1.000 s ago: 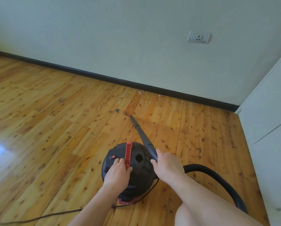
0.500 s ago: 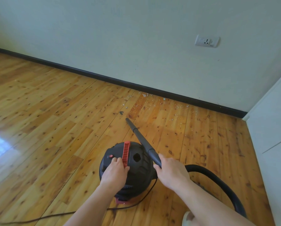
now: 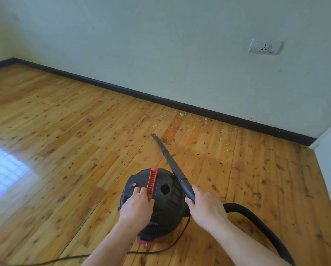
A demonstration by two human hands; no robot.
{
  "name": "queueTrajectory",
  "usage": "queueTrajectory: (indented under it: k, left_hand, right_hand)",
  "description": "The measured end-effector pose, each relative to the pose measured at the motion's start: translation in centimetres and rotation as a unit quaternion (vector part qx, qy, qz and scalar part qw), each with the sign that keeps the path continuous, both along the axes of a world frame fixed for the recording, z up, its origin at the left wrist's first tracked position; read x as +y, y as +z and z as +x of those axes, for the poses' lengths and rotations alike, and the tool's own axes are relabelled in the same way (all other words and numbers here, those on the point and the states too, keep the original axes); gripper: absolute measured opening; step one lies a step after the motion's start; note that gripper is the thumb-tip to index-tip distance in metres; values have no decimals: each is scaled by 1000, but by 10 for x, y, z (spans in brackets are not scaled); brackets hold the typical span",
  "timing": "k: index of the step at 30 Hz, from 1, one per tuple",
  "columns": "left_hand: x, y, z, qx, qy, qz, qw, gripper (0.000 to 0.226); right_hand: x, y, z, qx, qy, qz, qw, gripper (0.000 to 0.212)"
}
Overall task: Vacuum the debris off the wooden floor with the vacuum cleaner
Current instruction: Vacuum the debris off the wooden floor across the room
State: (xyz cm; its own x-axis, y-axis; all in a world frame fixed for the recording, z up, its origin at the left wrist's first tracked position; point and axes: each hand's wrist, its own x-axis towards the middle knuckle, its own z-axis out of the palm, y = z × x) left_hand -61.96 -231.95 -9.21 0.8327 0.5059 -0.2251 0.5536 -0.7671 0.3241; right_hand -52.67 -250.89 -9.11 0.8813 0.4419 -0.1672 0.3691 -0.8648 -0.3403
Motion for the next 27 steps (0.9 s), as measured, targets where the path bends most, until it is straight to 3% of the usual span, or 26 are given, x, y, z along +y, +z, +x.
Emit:
queueTrajectory:
  k: [18,27]
  left_hand:
    - [45,-5,65,-36,27,-98,994,24]
    - [67,-7,99,-18,37,-65,997,28]
  right_hand:
    - [31,-17,54,20,-47,6,999,65]
    - [54,-5,85,29,-30,-13,999,65]
